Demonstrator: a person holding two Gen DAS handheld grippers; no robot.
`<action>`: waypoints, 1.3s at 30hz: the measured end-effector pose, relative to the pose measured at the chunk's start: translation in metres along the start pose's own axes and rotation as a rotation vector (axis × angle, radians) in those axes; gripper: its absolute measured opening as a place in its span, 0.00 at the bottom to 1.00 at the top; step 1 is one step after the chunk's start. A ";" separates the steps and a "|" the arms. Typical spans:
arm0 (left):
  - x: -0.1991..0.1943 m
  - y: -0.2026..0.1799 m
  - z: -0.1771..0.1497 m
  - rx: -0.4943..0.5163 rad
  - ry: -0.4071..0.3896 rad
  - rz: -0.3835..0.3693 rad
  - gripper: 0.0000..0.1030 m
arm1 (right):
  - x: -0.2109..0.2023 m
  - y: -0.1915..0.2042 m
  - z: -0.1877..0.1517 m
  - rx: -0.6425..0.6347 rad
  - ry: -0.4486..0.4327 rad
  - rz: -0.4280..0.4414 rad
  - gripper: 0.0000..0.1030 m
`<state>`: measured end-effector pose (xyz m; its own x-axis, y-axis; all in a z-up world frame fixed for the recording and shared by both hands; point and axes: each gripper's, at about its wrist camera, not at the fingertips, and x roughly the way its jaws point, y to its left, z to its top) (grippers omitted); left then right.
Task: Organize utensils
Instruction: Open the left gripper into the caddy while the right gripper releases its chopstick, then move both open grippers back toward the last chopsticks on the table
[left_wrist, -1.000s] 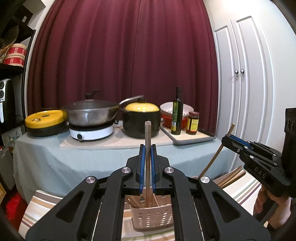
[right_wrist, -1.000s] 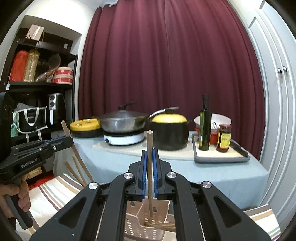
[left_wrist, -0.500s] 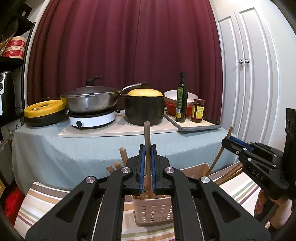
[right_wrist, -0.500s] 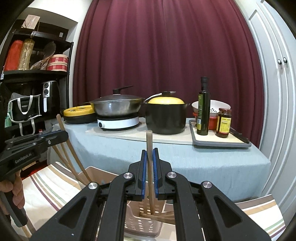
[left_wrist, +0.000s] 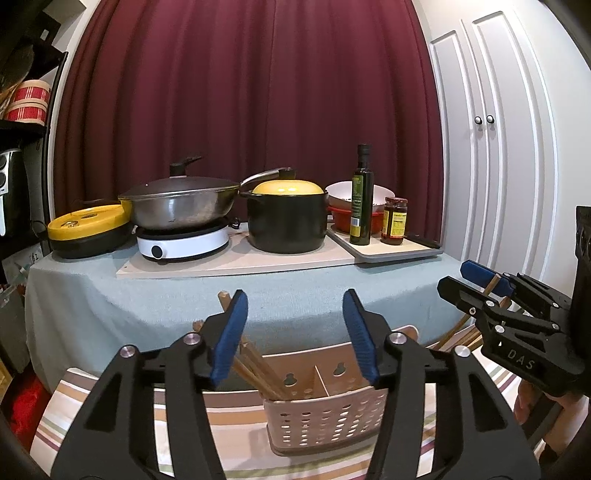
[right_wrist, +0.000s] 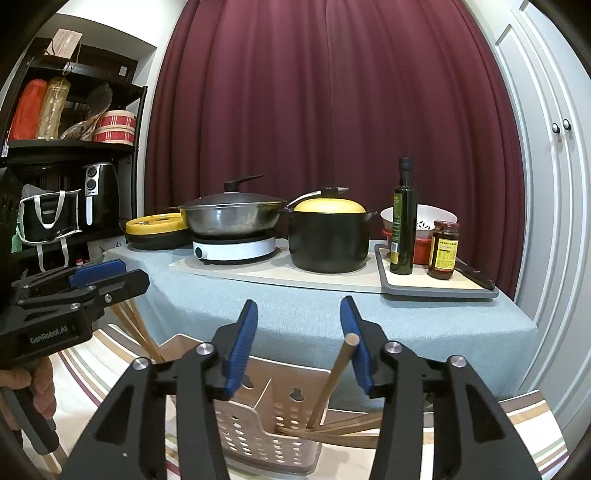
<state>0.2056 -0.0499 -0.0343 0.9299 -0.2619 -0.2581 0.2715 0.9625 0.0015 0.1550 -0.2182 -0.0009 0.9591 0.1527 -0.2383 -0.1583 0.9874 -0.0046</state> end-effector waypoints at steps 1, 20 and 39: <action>-0.001 -0.001 0.001 0.001 -0.004 0.001 0.57 | -0.001 0.001 0.001 -0.002 -0.001 -0.001 0.50; -0.030 -0.009 0.017 0.012 -0.087 0.053 0.85 | -0.025 0.004 0.014 -0.020 -0.059 -0.037 0.76; -0.102 -0.010 -0.026 -0.046 -0.045 0.114 0.86 | -0.087 0.011 -0.021 -0.030 -0.003 -0.105 0.78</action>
<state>0.1014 -0.0309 -0.0334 0.9645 -0.1527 -0.2152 0.1528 0.9881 -0.0161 0.0643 -0.2215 -0.0009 0.9716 0.0482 -0.2316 -0.0633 0.9963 -0.0583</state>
